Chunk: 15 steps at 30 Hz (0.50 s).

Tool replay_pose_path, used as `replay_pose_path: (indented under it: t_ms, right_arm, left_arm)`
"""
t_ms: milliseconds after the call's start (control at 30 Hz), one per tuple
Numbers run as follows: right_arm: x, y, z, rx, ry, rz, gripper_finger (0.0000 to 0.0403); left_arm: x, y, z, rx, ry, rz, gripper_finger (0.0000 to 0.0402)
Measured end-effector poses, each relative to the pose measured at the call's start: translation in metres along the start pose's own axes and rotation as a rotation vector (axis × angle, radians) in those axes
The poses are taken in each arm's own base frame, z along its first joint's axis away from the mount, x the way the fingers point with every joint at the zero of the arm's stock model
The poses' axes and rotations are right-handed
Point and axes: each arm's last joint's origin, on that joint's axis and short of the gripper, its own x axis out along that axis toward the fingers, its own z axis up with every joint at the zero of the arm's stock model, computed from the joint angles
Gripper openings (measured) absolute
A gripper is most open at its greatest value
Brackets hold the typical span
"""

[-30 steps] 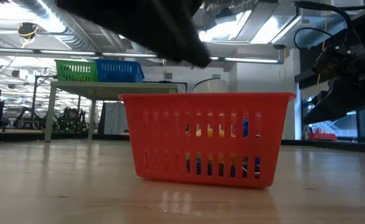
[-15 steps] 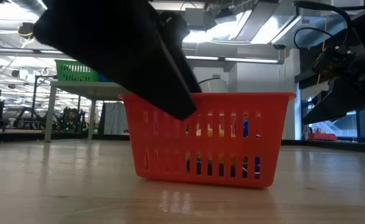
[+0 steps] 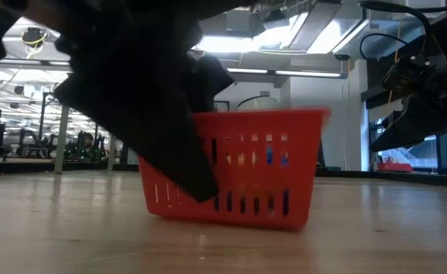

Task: Pick & Place Office Desk Supplies
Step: Put the red bin on the shelf

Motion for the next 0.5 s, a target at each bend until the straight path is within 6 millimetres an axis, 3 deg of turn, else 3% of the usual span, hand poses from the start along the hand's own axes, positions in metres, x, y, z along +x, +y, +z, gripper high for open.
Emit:
replay_pose_path:
  t_ms: [267,500]
  right_arm:
    - [0.0,0.0,0.0,0.0,0.0,0.0,0.0113]
    - [0.0,0.0,0.0,0.001,-0.001,-0.001,0.0113]
  left_arm:
    - [-0.011,0.002,0.007,0.151,-0.043,0.006,0.0011]
    - [-0.02,0.003,0.014,0.185,-0.081,0.007,0.0005]
